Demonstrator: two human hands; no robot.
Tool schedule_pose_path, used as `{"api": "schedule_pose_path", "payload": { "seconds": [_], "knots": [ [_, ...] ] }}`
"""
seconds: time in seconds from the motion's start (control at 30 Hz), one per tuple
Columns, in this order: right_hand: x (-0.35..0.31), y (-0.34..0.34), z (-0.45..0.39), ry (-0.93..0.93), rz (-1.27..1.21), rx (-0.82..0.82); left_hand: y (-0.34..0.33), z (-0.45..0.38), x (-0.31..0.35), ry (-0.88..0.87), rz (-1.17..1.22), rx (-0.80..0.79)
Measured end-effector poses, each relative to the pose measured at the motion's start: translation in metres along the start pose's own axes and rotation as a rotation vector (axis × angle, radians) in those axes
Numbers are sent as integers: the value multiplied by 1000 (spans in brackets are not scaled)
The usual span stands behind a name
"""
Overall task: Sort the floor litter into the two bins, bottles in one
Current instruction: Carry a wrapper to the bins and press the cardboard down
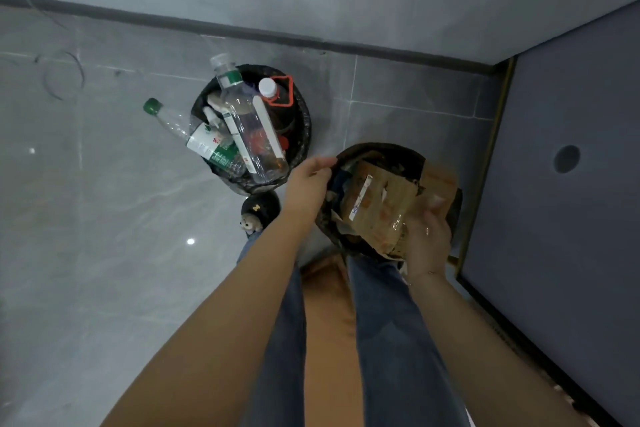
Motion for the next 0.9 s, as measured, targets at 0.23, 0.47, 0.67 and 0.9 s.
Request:
{"api": "schedule_pose_path", "payload": {
  "seconds": [0.23, 0.47, 0.67, 0.9],
  "knots": [
    [-24, -38, 52, 162, 20, 21, 89, -14, -59, 316, 357, 157],
    [-30, -89, 56, 166, 92, 155, 141, -64, -94, 479, 498, 238],
    [-43, -110, 88, 420, 155, 47, 164, -98, -81, 522, 566, 263],
    [-65, -184, 69, 77, 34, -155, 193, -130, -76, 436, 541, 327]
  ]
}}
Point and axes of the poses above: each hand's wrist, its own z-axis away from the middle knuckle, its own y-axis out of the back of the hand, x = y × z, the point moved 2 cm from there along -z, towards the middle knuckle, and after that the axes turned 11 degrees about x, right-handed, at the moved point
